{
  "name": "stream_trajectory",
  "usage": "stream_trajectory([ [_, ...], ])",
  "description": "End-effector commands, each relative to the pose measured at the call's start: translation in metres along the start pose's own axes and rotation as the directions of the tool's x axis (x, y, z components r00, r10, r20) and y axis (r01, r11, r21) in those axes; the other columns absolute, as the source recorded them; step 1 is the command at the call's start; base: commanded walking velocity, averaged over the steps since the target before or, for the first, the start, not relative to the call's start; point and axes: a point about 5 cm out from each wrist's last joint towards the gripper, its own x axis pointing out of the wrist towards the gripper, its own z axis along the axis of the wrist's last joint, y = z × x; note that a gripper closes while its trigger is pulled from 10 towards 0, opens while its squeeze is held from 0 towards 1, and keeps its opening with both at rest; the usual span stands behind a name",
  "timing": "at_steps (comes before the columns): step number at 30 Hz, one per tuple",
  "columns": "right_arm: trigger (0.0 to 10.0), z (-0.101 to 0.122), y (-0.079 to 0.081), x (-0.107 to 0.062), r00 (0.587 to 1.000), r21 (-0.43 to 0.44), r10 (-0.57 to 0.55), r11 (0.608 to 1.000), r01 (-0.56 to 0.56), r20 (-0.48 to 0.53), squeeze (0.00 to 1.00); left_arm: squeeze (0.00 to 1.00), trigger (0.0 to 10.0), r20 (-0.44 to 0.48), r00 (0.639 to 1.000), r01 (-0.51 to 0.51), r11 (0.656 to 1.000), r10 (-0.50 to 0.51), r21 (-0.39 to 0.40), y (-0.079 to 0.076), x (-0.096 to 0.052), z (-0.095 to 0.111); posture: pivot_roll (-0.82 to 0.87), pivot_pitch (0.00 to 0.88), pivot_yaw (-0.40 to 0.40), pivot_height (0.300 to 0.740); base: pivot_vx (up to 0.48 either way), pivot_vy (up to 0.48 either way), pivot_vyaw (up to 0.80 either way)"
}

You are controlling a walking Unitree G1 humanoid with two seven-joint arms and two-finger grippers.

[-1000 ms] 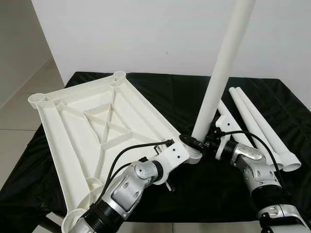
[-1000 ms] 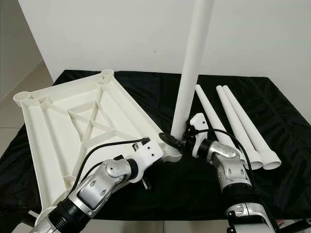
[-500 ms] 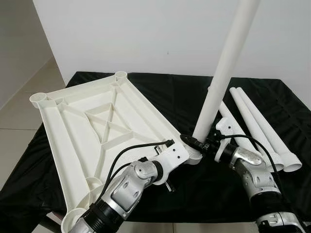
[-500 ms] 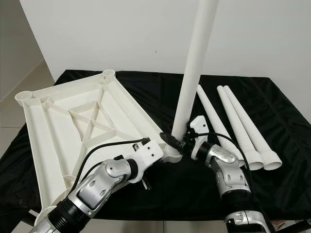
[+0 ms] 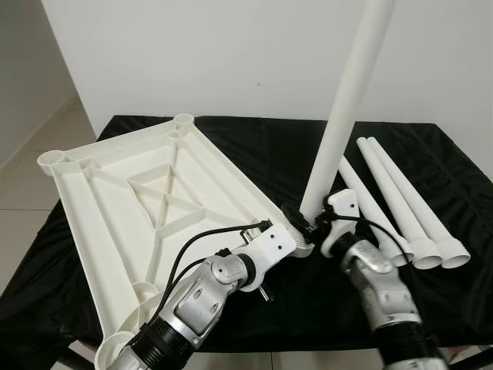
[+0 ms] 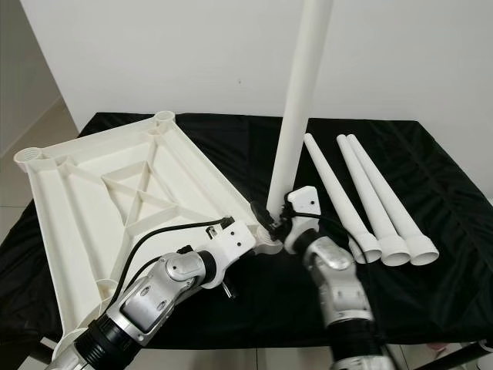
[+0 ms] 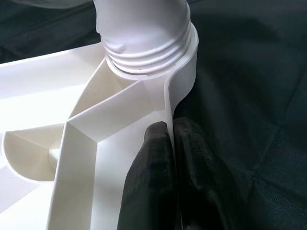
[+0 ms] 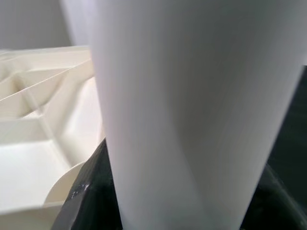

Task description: Building children table

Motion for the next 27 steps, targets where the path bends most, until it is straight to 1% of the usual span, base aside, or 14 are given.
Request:
stream_trajectory([
  [1,10.0,-0.007,-0.002,-0.001,0.995,0.04,-0.09,0.995,0.091,-0.041,0.0,0.0,10.0,-0.009,0.999,0.047,0.999,-0.047,0.014,-0.009,0.002,-0.002,-0.13,0.044,0.03,0.74,0.0,0.0,0.0],
  [2,10.0,-0.007,0.0,-0.001,0.992,0.044,-0.119,0.992,0.121,-0.041,0.0,0.0,10.0,-0.009,0.999,0.047,0.999,-0.047,0.013,-0.01,0.002,-0.001,-0.13,0.042,0.028,0.74,0.0,0.0,0.0],
  [3,10.0,-0.007,0.0,-0.001,0.992,0.044,-0.119,0.992,0.121,-0.041,0.0,0.0,10.0,-0.009,0.999,0.047,0.999,-0.047,0.013,-0.01,0.002,-0.001,-0.13,0.042,0.028,0.74,0.0,0.0,0.0],
  [4,10.0,-0.008,0.003,0.0,0.989,0.053,-0.142,0.988,0.144,-0.044,0.0,0.0,10.0,-0.009,0.999,0.047,0.999,-0.047,0.013,-0.01,0.003,-0.001,-0.13,0.042,0.028,0.74,0.0,0.0,0.0],
  [6,10.0,-0.008,0.012,0.002,0.979,0.052,-0.201,0.978,0.203,-0.043,0.0,0.0,10.0,-0.007,0.999,0.05,0.999,-0.05,0.013,-0.011,0.003,-0.001,-0.13,0.038,0.024,0.74,0.0,0.0,0.0],
  [8,10.0,-0.007,0.014,0.002,0.978,0.055,-0.204,0.977,0.206,-0.04,0.0,0.0,10.0,-0.007,0.999,0.051,0.999,-0.051,0.013,-0.011,0.003,-0.001,-0.13,0.038,0.024,0.74,0.0,0.0,0.0],
  [11,10.0,-0.005,0.029,0.003,0.976,0.055,-0.217,0.974,0.218,-0.026,0.0,0.0,10.0,-0.007,0.999,0.052,0.999,-0.051,0.014,-0.011,0.003,-0.001,-0.13,0.035,0.02,0.74,0.0,0.0,0.0],
  [12,10.0,-0.005,0.029,0.003,0.976,0.055,-0.217,0.974,0.218,-0.026,0.0,0.0,10.0,-0.007,0.999,0.052,0.999,-0.051,0.014,-0.011,0.003,-0.001,-0.13,0.035,0.02,0.74,0.0,0.0,0.0],
  [13,10.0,-0.004,0.037,0.004,0.975,0.069,-0.22,0.973,0.221,-0.026,0.0,0.0,10.0,-0.006,0.999,0.052,0.999,-0.052,0.014,-0.012,0.003,-0.001,-0.13,0.036,0.018,0.74,0.0,0.0,0.0],
  [14,10.0,-0.004,0.037,0.004,0.975,0.069,-0.22,0.973,0.221,-0.026,0.0,0.0,10.0,-0.006,0.999,0.052,0.999,-0.052,0.014,-0.012,0.003,-0.001,-0.13,0.036,0.018,0.74,0.0,0.0,0.0],
  [15,10.0,-0.004,0.042,0.004,0.975,0.081,-0.222,0.971,0.223,-0.027,0.0,0.0,10.0,-0.005,0.999,0.052,0.999,-0.052,0.014,-0.012,0.004,0.0,-0.13,0.036,0.018,0.74,0.0,0.0,0.0],
  [16,10.0,-0.004,0.042,0.004,0.975,0.081,-0.222,0.971,0.223,-0.027,0.0,0.0,10.0,-0.005,0.999,0.052,0.999,-0.052,0.014,-0.012,0.004,0.0,-0.13,0.036,0.018,0.74,0.0,0.0,0.0],
  [17,10.0,-0.005,0.047,0.004,0.975,0.083,-0.221,0.971,0.223,-0.028,0.0,0.0,10.0,-0.005,0.999,0.052,0.999,-0.052,0.013,-0.012,0.004,0.0,-0.13,0.036,0.016,0.74,0.0,0.0,0.0],
  [27,10.0,-0.005,0.049,0.002,0.975,0.077,-0.221,0.972,0.223,-0.033,0.0,0.0,10.0,-0.006,0.999,0.053,0.999,-0.053,0.011,-0.013,0.004,-0.001,-0.13,0.035,0.013,0.74,0.0,0.0,0.0],
])
